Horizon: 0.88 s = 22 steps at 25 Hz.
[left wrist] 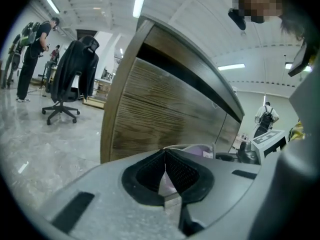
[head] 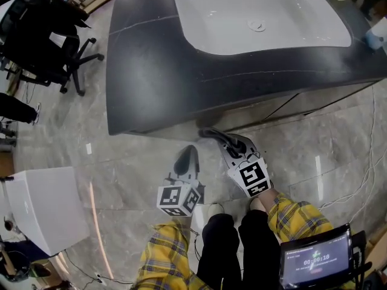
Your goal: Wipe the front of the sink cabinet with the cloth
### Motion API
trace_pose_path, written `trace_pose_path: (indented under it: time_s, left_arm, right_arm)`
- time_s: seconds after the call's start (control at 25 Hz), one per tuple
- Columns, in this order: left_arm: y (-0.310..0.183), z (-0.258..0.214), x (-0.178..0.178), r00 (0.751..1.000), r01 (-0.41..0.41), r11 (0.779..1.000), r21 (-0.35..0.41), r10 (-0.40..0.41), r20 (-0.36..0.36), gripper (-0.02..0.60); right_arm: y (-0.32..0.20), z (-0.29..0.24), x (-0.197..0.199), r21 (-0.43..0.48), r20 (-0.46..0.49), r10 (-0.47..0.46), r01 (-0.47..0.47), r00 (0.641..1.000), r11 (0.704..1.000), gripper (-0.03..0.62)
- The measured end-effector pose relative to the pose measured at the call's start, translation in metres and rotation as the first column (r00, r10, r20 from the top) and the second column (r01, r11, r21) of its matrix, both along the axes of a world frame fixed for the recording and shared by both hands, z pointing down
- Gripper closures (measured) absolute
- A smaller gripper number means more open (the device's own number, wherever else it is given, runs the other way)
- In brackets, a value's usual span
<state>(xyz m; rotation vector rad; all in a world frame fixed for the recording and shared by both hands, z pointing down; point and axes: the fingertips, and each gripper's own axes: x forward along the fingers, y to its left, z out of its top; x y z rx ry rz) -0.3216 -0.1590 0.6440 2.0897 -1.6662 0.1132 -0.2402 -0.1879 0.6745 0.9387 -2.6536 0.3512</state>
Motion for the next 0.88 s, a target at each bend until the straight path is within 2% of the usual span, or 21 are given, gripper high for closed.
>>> trace_pose_path:
  time_s: [0.2, 0.44, 0.88]
  left_arm:
    - [-0.016, -0.001, 0.048, 0.998, -0.059, 0.998, 0.009, 0.059, -0.018, 0.575]
    - [-0.023, 0.001, 0.101, 0.990, -0.136, 0.991, 0.009, 0.136, -0.023, 0.575]
    - [-0.042, 0.004, 0.167, 0.977, -0.210, 0.978, 0.012, 0.210, -0.039, 0.575]
  right_arm:
    - [-0.008, 0.000, 0.042, -0.002, -0.002, 0.047, -0.047, 0.999, 0.999, 0.551]
    - [-0.020, 0.005, 0.108, -0.007, -0.007, 0.166, -0.166, 0.986, 0.986, 0.549]
    - [-0.039, 0.013, 0.187, -0.024, -0.017, 0.277, -0.277, 0.961, 0.960, 0.551]
